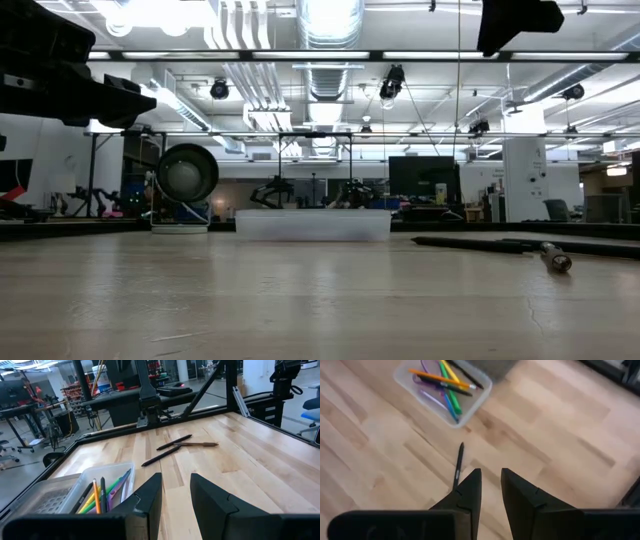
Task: Pick & place school supplies into a supply box
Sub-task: Put the black pen into the supply box
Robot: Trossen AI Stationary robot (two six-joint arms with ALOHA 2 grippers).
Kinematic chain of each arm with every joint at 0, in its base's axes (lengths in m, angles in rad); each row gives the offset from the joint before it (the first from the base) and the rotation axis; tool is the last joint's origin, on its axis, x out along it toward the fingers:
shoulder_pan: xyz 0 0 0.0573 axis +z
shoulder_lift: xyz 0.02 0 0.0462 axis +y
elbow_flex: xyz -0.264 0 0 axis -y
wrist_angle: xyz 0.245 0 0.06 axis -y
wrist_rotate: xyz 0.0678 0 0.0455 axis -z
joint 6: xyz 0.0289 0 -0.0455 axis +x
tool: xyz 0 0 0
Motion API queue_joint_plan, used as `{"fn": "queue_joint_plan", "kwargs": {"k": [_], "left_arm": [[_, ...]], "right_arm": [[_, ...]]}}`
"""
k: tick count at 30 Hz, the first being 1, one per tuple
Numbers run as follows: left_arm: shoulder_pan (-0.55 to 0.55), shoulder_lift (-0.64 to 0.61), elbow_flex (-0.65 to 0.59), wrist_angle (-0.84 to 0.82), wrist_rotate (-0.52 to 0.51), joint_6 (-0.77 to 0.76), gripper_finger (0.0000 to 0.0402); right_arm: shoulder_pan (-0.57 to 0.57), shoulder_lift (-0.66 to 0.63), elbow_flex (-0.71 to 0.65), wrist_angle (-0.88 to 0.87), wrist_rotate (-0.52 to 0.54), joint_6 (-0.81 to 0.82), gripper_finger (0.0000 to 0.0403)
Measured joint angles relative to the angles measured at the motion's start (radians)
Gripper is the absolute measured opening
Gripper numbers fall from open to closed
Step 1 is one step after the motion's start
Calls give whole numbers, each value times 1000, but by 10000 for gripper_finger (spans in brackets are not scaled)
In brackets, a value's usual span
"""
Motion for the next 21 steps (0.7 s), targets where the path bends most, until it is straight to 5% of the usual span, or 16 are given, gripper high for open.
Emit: {"fn": "queue_joint_plan", "kwargs": {"k": [21], "left_arm": [[0, 0, 0, 0, 0, 0, 86]], "right_arm": [[-25, 168, -9, 3, -87, 96, 68]]}}
